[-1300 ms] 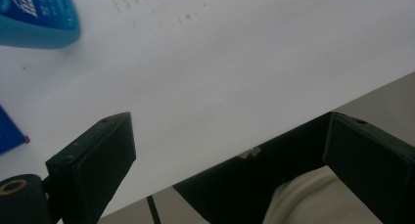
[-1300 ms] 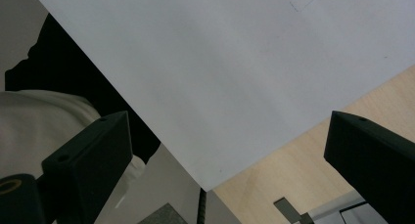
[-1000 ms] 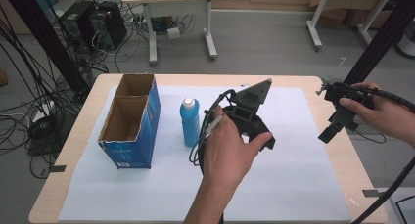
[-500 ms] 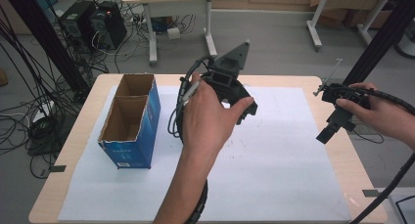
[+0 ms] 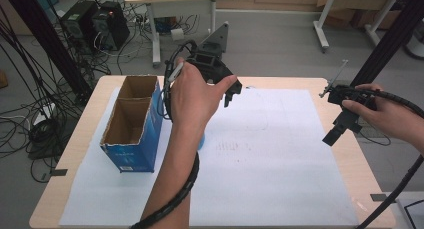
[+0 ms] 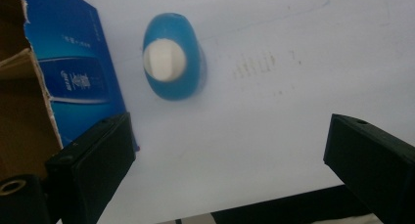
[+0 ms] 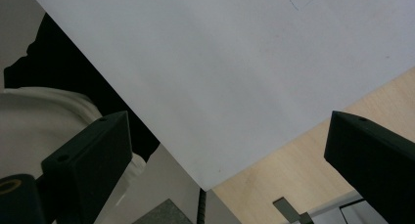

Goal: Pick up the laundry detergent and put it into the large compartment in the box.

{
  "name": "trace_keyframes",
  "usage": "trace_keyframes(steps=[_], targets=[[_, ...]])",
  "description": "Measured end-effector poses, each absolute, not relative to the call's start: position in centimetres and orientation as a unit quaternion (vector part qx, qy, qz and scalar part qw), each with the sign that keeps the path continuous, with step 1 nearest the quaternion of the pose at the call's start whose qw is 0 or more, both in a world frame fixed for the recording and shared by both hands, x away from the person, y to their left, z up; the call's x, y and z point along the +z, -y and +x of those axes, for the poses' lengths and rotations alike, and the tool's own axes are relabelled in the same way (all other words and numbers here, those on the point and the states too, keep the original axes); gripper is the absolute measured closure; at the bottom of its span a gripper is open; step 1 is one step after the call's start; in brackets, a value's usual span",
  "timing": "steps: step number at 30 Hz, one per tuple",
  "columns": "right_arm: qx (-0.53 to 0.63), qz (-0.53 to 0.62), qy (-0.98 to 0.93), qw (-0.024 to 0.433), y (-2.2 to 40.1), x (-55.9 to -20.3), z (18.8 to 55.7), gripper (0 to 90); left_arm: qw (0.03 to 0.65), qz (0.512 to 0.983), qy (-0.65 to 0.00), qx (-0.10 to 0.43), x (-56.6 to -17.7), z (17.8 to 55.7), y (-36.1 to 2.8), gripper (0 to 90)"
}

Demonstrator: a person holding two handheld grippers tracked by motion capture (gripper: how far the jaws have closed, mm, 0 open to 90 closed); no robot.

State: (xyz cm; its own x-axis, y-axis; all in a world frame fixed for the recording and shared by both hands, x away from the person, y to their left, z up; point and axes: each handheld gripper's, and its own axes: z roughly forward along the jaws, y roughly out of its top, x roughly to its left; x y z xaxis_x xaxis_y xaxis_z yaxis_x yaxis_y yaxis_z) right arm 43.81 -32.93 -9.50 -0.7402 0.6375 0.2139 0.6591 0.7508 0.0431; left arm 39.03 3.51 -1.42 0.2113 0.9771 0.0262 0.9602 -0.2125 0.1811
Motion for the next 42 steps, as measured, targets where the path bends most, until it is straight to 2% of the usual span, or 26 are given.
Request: trace_keyframes(steps=[6, 19, 42], targets=[[-0.057, -0.350, 0.930, 0.095, 33.0, -9.8, 44.1, 3.7, 0.054, 0.762, -0.642, 0.060, -3.0, 41.6, -4.6, 5.1], [-0.051, -0.353, 0.929, 0.101, 32.8, -10.4, 44.9, 3.6, 0.049, 0.757, -0.650, 0.044, -6.1, 44.6, -5.9, 5.0], [-0.044, -0.346, 0.931, 0.110, 32.4, -11.9, 46.0, 3.6, 0.034, 0.750, -0.660, 0.023, -10.3, 46.6, -6.3, 5.2]])
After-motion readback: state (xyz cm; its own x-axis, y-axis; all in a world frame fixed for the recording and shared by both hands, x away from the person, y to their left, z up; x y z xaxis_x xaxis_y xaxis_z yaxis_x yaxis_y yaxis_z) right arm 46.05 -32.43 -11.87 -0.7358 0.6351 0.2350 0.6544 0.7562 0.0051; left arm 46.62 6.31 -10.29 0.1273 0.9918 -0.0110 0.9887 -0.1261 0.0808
